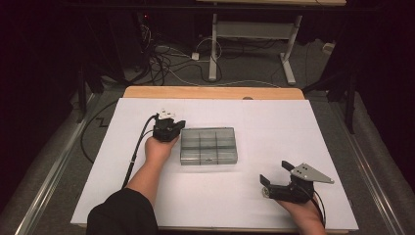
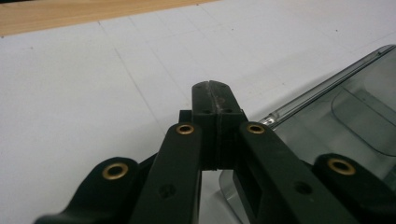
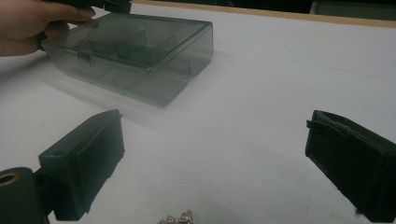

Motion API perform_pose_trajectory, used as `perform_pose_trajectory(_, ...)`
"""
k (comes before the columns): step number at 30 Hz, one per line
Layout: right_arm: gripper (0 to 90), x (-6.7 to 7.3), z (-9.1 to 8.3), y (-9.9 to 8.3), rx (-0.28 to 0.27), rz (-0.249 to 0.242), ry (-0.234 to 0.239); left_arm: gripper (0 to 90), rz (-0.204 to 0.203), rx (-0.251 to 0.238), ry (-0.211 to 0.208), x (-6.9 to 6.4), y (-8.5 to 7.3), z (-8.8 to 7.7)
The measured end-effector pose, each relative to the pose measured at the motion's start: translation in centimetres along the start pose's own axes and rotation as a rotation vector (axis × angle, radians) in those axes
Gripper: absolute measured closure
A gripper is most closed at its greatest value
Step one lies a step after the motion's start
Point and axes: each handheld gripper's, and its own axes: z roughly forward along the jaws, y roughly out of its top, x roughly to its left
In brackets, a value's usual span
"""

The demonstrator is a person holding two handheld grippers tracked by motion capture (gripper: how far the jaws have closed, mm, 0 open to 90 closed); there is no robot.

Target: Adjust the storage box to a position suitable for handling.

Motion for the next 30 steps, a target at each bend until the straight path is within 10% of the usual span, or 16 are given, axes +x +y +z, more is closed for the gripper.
perform_pose_trajectory(17, 5.9, 0.1, 0.0, -0.1, 0.008, 0.0, 0.0, 87.5, 0.006, 0.018, -0.027, -0.2, -0.5, -0.2)
perform_pose_trajectory(30, 16.6, 0.1, 0.0, 0.0, 0.006, 0.008, 0.004, 87.6, 0.021, 0.01, -0.053, -3.5, -3.8, -4.1)
